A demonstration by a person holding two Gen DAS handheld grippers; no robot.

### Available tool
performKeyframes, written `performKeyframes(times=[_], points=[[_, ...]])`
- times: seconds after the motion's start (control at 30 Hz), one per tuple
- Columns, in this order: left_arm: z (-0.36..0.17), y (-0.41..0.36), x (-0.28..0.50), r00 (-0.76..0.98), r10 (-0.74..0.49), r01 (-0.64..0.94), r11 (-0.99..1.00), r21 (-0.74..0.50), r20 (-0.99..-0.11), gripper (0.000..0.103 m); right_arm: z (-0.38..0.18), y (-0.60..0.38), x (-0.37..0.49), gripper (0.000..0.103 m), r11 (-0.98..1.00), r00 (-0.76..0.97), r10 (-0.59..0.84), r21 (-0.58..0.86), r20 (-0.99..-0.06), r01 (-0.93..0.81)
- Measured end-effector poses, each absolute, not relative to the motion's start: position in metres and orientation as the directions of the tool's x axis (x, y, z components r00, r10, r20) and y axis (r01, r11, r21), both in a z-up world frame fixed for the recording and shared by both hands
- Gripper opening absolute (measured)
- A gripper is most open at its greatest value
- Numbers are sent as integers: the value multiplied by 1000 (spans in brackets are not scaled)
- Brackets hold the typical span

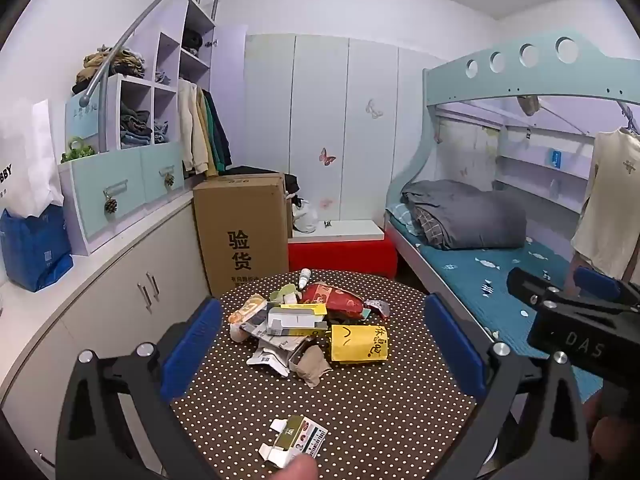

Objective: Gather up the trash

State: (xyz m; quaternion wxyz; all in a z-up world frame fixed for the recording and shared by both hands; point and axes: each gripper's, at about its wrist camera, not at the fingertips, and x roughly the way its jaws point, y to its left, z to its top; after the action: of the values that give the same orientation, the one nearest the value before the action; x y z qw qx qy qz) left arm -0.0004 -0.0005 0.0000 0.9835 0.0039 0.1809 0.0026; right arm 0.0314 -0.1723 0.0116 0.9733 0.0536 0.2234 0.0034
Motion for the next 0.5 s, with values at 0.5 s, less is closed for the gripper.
performKeyframes(times=[0.5], points=[[-5, -10, -1, 937, -39, 38, 999, -9, -347, 99, 16, -177, 30, 97, 996, 898, 23, 91, -439, 18]])
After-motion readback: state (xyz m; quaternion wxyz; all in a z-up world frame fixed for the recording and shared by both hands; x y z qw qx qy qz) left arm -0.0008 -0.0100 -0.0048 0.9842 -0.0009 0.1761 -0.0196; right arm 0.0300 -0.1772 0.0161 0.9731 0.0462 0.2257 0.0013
